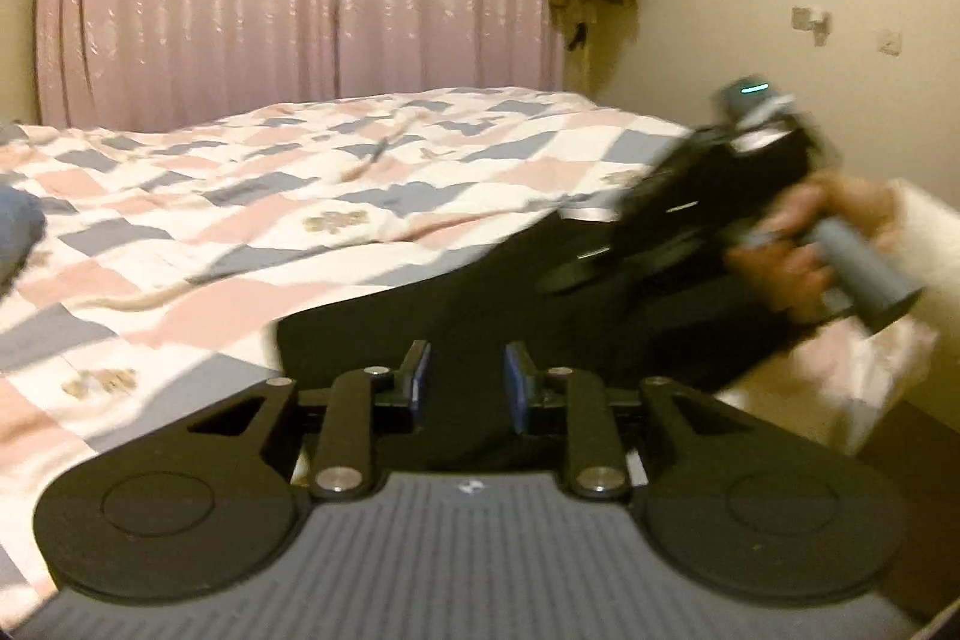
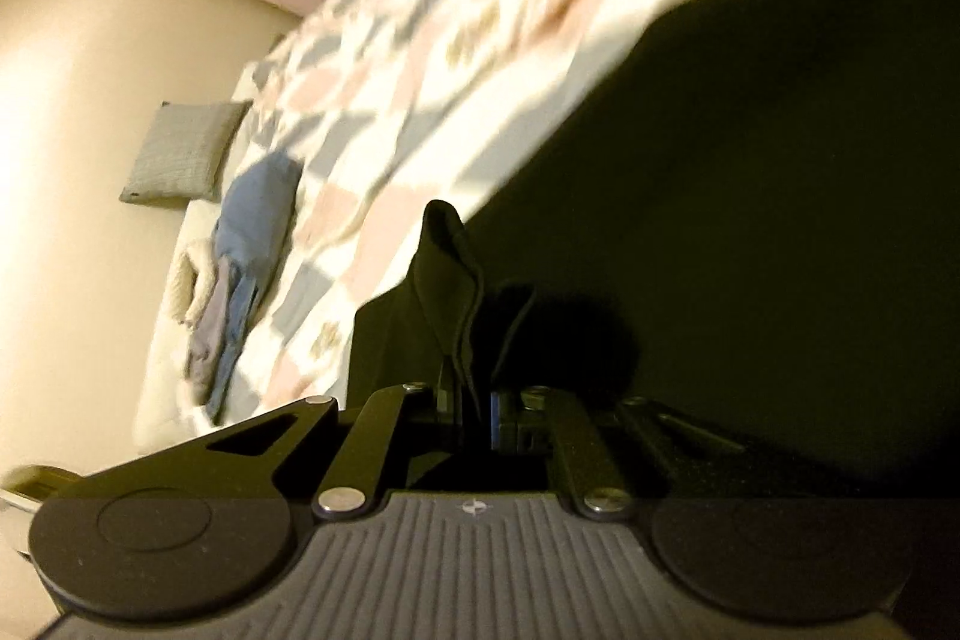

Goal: Fold clothes
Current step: 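Lift the sweatpants end and fold it over toward the other end with both grippers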

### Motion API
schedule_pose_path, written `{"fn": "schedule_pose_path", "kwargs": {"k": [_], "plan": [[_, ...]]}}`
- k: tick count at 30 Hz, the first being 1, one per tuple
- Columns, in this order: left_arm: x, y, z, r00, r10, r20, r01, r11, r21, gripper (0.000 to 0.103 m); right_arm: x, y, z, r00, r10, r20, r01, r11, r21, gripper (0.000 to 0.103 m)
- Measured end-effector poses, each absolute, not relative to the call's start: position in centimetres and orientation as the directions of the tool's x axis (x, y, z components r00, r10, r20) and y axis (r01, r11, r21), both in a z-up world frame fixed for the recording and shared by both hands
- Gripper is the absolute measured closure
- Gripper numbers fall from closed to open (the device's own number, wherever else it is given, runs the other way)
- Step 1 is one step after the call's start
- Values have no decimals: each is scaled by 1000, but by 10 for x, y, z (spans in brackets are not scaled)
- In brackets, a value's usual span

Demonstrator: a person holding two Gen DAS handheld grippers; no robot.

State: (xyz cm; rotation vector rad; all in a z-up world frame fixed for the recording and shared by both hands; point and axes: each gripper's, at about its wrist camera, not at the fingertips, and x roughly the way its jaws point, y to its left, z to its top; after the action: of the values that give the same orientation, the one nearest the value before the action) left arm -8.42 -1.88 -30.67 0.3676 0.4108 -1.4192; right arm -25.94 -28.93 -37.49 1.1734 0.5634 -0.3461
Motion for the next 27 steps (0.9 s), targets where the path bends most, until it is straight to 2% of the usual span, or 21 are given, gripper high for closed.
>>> {"fn": "schedule_pose_path", "kwargs": {"k": [3, 10, 18, 27], "plan": [[-83, -54, -314, 138, -802, -581, 989, 143, 37, 81, -311, -316, -359, 789, -62, -612, 584, 388, 713, 96], [-122, -116, -326, 70, -784, -617, 996, 23, 84, 80, -426, -375, -344, 706, -220, -673, 702, 345, 623, 95], [-164, -179, -341, 13, -756, -654, 985, -104, 139, 76, -506, -418, -348, 651, -269, -710, 757, 299, 581, 96], [-181, -216, -352, 19, -741, -672, 978, -126, 166, 76, -562, -457, -347, 594, -308, -743, 803, 271, 530, 96]]}}
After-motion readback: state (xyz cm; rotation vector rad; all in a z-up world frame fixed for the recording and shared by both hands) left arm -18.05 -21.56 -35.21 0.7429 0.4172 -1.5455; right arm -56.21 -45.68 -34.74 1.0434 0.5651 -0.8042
